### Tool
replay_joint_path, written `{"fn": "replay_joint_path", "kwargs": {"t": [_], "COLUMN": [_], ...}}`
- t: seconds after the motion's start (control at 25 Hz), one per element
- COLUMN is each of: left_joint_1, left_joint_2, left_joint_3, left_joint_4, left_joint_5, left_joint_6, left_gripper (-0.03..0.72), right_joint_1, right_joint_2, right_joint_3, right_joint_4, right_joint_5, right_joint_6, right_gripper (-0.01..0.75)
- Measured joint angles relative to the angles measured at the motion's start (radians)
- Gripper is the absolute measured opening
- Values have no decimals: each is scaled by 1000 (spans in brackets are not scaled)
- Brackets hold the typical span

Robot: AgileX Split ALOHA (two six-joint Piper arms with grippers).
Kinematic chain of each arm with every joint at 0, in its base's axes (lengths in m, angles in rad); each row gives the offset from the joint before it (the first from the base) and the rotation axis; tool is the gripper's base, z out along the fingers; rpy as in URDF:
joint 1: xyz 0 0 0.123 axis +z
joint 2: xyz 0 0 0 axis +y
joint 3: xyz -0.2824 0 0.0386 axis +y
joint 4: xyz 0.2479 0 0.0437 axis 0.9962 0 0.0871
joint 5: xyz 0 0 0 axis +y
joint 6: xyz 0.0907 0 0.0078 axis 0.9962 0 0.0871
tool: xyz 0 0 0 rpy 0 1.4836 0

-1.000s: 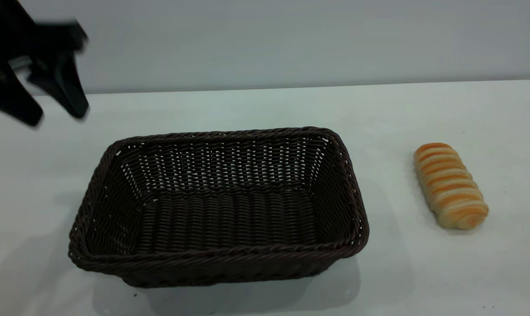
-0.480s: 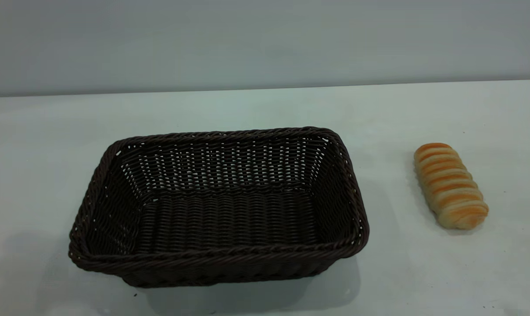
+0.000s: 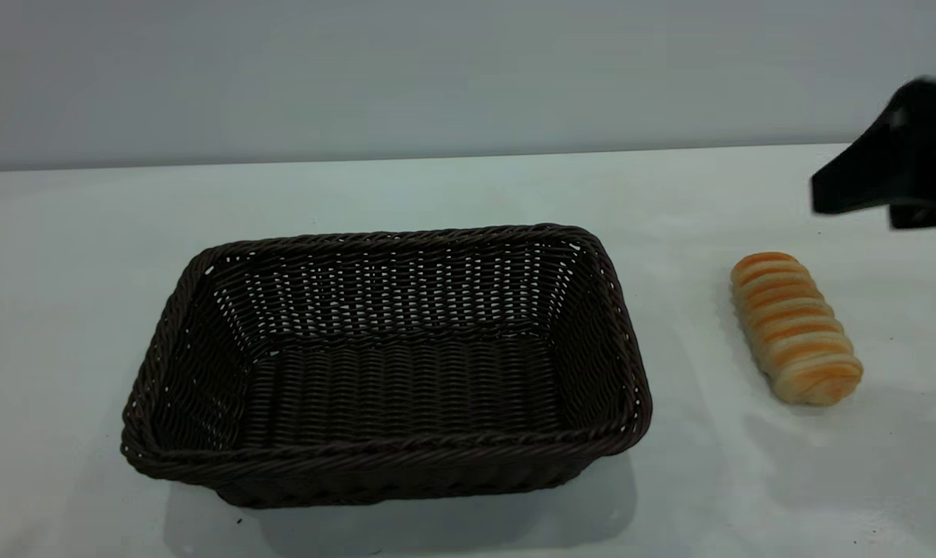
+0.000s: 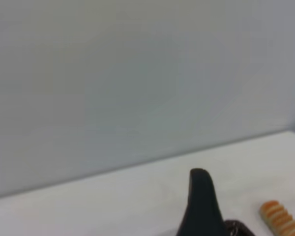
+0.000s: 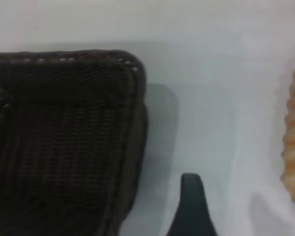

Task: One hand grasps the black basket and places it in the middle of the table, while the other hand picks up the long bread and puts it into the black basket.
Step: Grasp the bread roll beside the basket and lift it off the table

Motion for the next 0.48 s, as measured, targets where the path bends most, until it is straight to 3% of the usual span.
{"fn": "replay_joint_path", "kwargs": {"t": [0.16, 0.48], "left_joint_1": [0, 0], "left_joint_2": [-49, -188], "left_joint_3": [0, 0], "left_joint_4": [-11, -112], "left_joint_5": [25, 89], "left_joint_6": [1, 42], "left_gripper": [587, 587], "right_joint_1": [0, 0], "right_joint_2": [154, 362], "right_joint_3": [-54, -123], "right_joint_4": [108, 130], "right_joint_5": [-18, -54], "right_joint_6": [-153, -234], "right_gripper": [583, 583]}}
